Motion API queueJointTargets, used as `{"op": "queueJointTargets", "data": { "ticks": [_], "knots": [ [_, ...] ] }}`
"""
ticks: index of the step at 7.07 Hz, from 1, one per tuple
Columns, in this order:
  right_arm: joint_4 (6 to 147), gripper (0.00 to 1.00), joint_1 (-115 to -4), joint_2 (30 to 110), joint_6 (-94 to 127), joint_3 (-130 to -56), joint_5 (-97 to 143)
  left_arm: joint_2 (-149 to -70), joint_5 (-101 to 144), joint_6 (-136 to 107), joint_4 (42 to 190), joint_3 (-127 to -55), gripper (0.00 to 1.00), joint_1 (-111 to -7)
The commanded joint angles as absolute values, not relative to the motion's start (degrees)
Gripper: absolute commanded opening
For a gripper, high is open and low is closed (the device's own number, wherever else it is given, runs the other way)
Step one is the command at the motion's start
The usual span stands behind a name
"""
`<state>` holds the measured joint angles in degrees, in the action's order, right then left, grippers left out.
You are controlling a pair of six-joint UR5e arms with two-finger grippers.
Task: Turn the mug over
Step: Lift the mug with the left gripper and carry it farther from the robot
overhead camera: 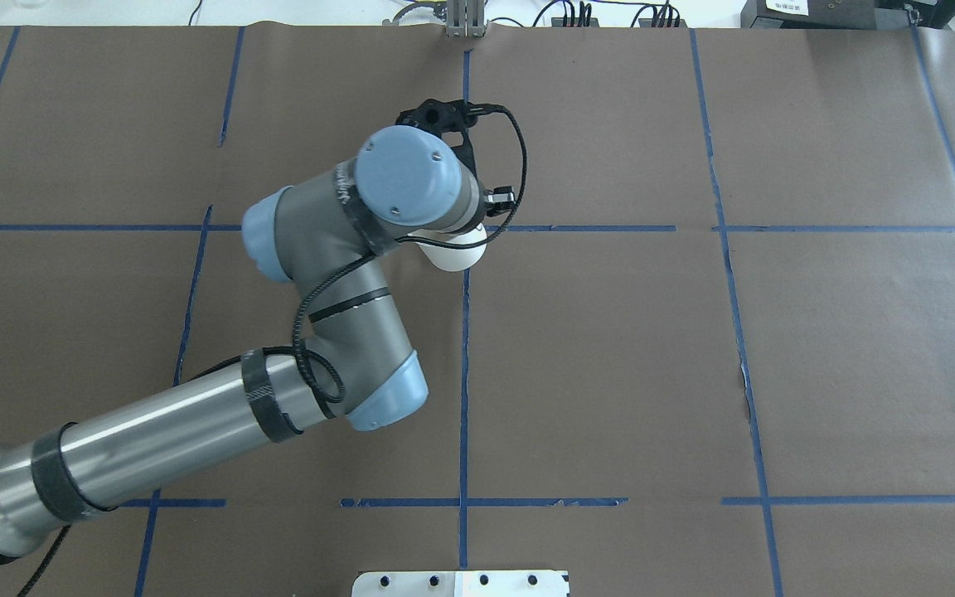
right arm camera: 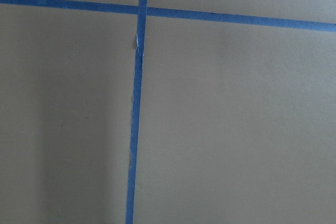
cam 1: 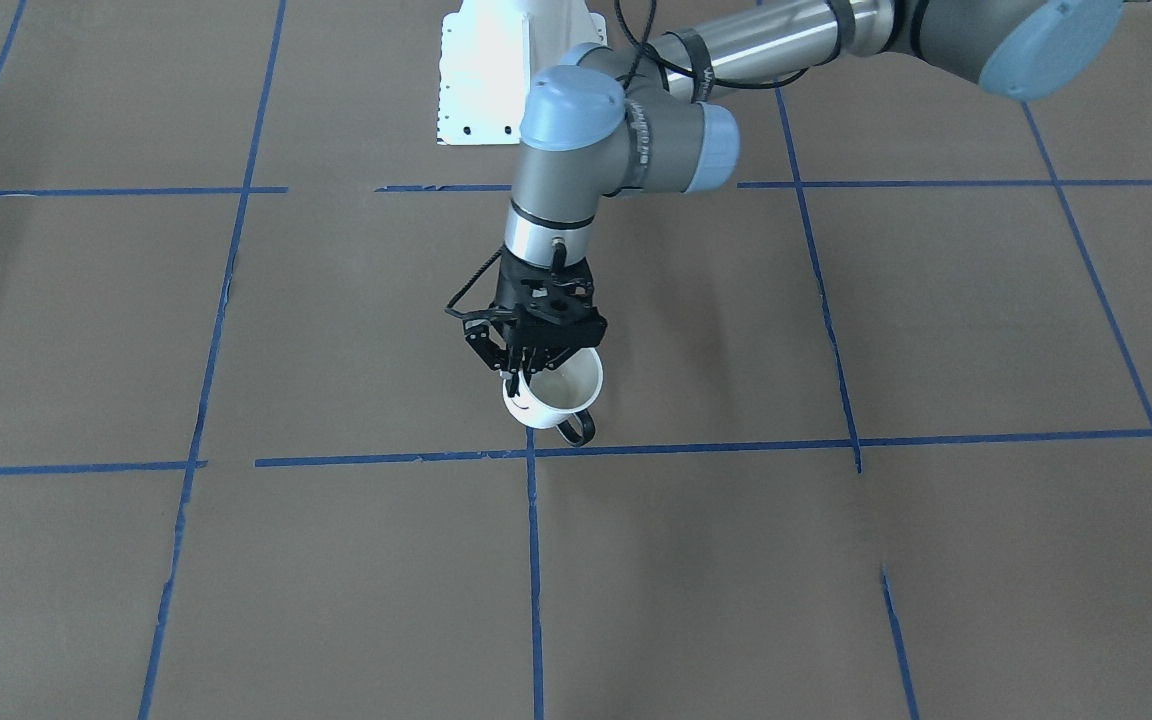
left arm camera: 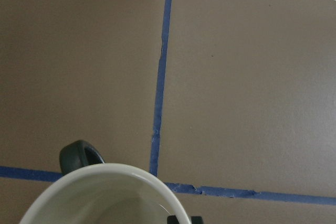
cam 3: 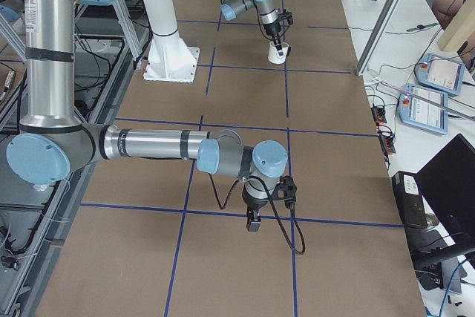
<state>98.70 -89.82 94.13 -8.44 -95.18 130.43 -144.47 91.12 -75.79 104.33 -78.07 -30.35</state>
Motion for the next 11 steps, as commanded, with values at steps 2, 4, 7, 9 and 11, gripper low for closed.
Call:
{"op": "queueJointTargets", "data": {
  "ticks": [2, 4, 7, 9, 11],
  "knots": [
    [98.70, 1.00, -89.82, 94.13, -8.44, -95.19, 130.43, -148.98, 88.51, -70.23, 92.12, -75.15, 0.00, -27.17],
    [98.70, 1.00, -89.82, 94.13, -8.44, -95.19, 130.43, -149.41, 85.44, -70.40, 91.05, -73.84, 0.00, -25.75],
    [98.70, 1.00, -89.82, 94.13, -8.44, -95.19, 130.43, -149.07, 85.25, -70.92, 91.41, -73.48, 0.00, -24.88],
    [98.70, 1.00, -89.82, 94.13, -8.44, -95.19, 130.43, -149.06, 85.25, -72.58, 91.41, -73.39, 0.15, -24.52],
    [98.70, 1.00, -89.82, 94.13, -8.44, -95.19, 130.43, -148.89, 84.73, -74.09, 91.41, -73.39, 0.89, -24.26]
  ]
}}
